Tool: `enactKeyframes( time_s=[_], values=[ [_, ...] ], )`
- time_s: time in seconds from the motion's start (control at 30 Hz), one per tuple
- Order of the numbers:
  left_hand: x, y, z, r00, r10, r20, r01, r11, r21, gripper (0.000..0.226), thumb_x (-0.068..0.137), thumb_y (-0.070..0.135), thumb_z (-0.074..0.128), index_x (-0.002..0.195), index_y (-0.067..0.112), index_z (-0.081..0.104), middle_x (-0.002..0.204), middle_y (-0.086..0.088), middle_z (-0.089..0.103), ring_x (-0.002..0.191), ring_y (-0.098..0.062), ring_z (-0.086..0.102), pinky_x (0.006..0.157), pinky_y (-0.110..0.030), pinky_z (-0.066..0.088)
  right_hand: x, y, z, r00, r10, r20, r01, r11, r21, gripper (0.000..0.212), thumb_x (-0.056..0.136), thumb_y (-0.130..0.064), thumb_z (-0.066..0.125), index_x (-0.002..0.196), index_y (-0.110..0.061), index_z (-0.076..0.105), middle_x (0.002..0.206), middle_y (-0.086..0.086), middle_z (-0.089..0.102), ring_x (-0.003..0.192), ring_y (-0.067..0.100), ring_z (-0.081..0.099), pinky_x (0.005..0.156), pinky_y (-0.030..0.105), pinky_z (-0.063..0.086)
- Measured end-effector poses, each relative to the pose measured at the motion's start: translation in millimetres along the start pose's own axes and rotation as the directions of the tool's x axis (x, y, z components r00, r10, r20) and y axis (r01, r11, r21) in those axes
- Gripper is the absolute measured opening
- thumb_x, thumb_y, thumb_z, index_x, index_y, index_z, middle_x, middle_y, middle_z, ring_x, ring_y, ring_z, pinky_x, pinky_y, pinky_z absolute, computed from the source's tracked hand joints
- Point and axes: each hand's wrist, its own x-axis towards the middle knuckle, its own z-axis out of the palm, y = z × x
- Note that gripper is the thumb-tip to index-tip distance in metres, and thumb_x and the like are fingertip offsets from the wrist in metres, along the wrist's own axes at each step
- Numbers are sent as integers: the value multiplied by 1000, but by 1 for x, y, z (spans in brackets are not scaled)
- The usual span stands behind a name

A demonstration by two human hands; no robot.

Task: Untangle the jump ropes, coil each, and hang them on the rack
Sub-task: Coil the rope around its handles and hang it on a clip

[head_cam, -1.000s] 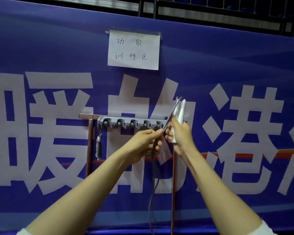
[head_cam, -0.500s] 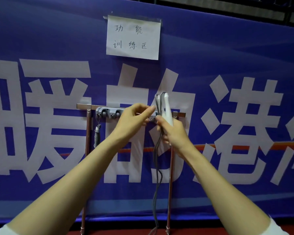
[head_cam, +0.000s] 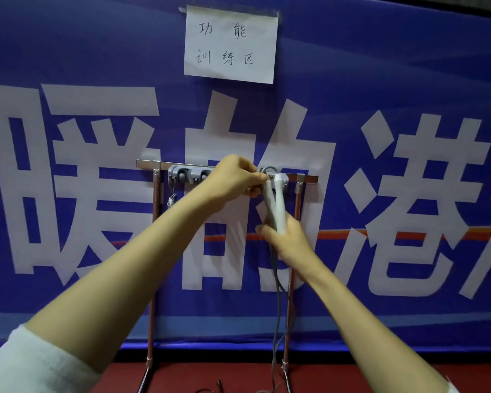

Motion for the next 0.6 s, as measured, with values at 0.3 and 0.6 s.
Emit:
enactKeyframes(
  time_s=[0.3, 0.6],
  values=[
    [0, 0, -15, 999, -45, -20, 40, 976, -216, 31, 90, 1, 64, 106, 7, 38, 79, -11, 63, 64, -15, 62, 57, -19, 52, -11, 6, 4, 970, 80, 228, -147, 945, 294, 16, 93, -5, 59, 85, -8, 46, 50, -2, 39, 40, 11, 34, 39, 22, 32],
    [-2, -29, 6, 995, -70, 73, 96, 876, -473, 43, 78, 19, 72, 114, 1, 58, 85, 1, 69, 72, -2, 65, 70, -16, 52, -13, 6, 5, 946, 141, 293, -280, 808, 517, 22, 97, -10, 53, 78, -11, 41, 49, -3, 33, 37, 6, 29, 35, 19, 26]
  ],
)
